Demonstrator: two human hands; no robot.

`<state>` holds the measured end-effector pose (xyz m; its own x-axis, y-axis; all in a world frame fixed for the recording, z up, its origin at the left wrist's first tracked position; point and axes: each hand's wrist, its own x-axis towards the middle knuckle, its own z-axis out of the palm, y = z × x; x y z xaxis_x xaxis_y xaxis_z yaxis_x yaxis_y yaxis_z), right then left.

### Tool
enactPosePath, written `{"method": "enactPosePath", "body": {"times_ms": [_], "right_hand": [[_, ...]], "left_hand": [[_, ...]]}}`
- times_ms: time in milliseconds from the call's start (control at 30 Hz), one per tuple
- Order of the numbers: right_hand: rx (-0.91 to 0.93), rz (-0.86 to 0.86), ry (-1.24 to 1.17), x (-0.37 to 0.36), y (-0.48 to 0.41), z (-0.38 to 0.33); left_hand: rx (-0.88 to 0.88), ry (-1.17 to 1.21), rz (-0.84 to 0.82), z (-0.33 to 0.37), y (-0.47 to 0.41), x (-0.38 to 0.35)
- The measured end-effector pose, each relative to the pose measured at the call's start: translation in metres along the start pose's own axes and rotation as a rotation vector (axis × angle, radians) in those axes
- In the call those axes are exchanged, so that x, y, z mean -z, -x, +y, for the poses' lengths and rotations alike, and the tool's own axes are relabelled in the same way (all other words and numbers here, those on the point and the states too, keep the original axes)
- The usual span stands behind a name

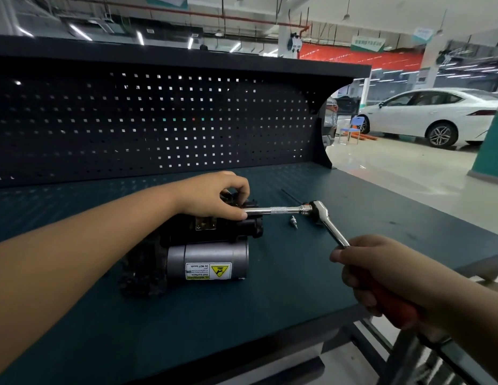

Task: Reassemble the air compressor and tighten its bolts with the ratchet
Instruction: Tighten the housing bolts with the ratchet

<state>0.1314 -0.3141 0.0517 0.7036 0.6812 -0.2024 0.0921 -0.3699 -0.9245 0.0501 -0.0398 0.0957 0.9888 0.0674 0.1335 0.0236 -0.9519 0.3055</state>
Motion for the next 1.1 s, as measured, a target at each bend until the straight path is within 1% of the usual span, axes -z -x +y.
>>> {"method": "enactPosePath", "body": {"times_ms": [100, 133, 200, 233, 300, 333, 467, 500, 567, 667, 800, 867, 1000, 1100], "right_hand": [[0.006, 0.006, -0.018, 0.0, 0.002, -0.004], [0.002, 0.008, -0.025, 0.001, 0.002, -0.006], [-0.006, 0.01, -0.036, 0.002, 0.003, -0.01], [-0.009, 0.011, -0.038, 0.003, 0.003, -0.012], [-0.011, 0.011, -0.027, 0.004, 0.005, -0.015], [-0.014, 0.012, -0.023, 0.005, 0.005, -0.017], [-0.022, 0.012, -0.026, 0.006, 0.01, -0.021], [-0.027, 0.013, -0.04, 0.005, 0.012, -0.022], [-0.032, 0.013, -0.063, 0.001, 0.015, -0.022], [0.006, 0.043, -0.038, -0.006, 0.016, -0.01], [0.161, 0.191, 0.182, -0.018, 0.005, 0.021], [0.193, 0.248, 0.222, -0.028, -0.002, 0.034], [0.172, 0.206, 0.15, -0.044, -0.014, 0.048], [0.152, 0.18, 0.132, -0.036, -0.008, 0.039]], "left_hand": [[0.031, 0.003, -0.029, 0.006, 0.002, 0.003], [0.043, -0.037, -0.045, 0.01, 0.002, 0.005], [0.032, -0.217, -0.054, 0.022, -0.003, 0.006], [0.01, -0.314, -0.031, 0.03, -0.008, 0.004], [-0.039, -0.467, 0.058, 0.05, -0.021, -0.01], [-0.046, -0.501, 0.099, 0.062, -0.029, -0.022], [0.057, -0.463, 0.244, 0.096, -0.053, -0.068], [0.064, -0.497, 0.277, 0.097, -0.055, -0.073], [0.022, -0.594, 0.317, 0.093, -0.055, -0.077], [-0.015, -0.655, 0.333, 0.088, -0.053, -0.078], [0.044, -0.527, 0.361, 0.089, -0.055, -0.068], [0.062, -0.497, 0.356, 0.089, -0.056, -0.064], [0.058, -0.547, 0.33, 0.087, -0.055, -0.067], [0.045, -0.587, 0.334, 0.084, -0.055, -0.07]]}}
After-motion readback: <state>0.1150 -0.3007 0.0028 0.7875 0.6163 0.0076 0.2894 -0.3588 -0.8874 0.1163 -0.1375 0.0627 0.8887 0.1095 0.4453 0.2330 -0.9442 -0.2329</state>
